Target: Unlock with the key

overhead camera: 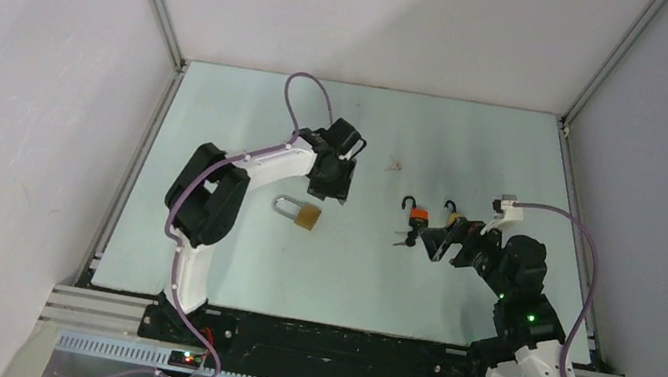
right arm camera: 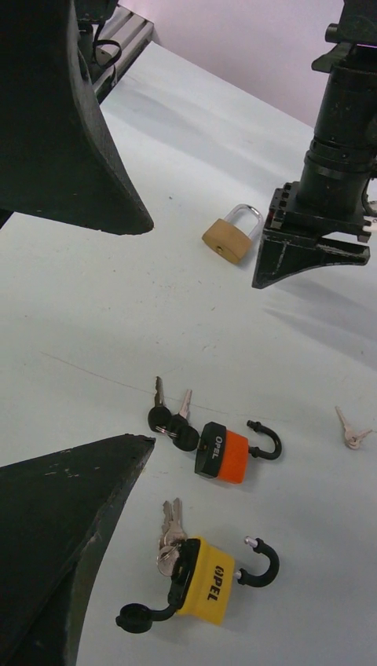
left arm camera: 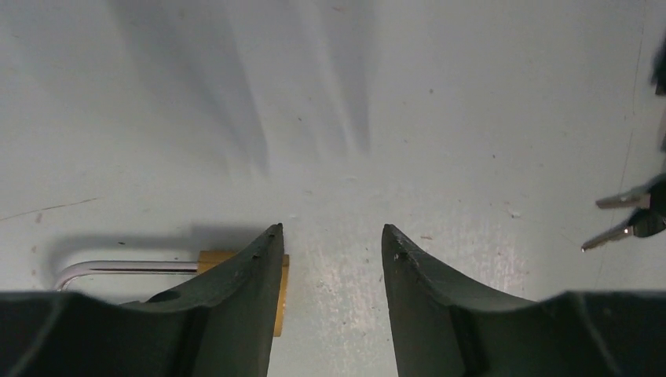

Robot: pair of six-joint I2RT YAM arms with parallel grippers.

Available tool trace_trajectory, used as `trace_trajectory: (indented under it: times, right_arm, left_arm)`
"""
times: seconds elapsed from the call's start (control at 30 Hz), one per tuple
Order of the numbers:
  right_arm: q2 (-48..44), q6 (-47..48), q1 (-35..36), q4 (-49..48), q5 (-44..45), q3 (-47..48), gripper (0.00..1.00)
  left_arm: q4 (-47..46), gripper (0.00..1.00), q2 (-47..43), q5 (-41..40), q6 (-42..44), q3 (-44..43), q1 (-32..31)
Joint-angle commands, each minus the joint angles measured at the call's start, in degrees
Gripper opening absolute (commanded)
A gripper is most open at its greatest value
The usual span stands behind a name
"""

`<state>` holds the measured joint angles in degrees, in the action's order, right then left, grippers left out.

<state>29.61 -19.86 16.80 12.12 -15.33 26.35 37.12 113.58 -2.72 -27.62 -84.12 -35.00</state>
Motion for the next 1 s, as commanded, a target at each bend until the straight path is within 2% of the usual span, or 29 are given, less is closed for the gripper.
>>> trace_trajectory:
  times: [0.0, 0.4, 0.5, 0.6, 0.73, 0.83, 0.97]
  right_arm:
    - [1.30, -0.39, 0.27, -1.69, -0.26, 0.65, 0.99]
    - [7.45, -1.97, 0.31, -7.77, 0.68, 0.64, 1.00]
    - [10.29, -1.60, 0.37, -10.82, 1.29, 1.31, 1.00]
    - [16.91, -0.79, 0.42, -13.22, 2.55, 4.04, 1.00]
    - [25.70, 0.09, 0.70, -16.58, 3.23, 7.93, 1.00]
    - [32.78, 1.13, 1.29, -17.62, 4.54, 11.10, 0.99]
    - [39.04, 1.48, 2.42, -19.44, 5.81, 14.47, 1.00]
  left_arm:
    - [-0.09, 0.54, 0.17, 4.76, 4.16, 1.10, -0.88]
    - [-0.06, 0.55, -4.26, 7.33, 6.24, 9.81, -1.65]
    - [-0.11, 0.60, -6.85, 8.11, 5.91, 10.59, -1.87]
    - [-0.12, 0.66, -10.09, 8.29, 4.97, 10.08, -1.90]
    - [-0.10, 0.78, -16.37, 4.27, 1.90, 10.38, -1.84]
    - [-0.06, 0.85, -20.98, -3.57, 0.09, 12.46, -1.38]
    - [0.31, 0.88, -19.80, -7.79, 6.76, 13.22, 0.36]
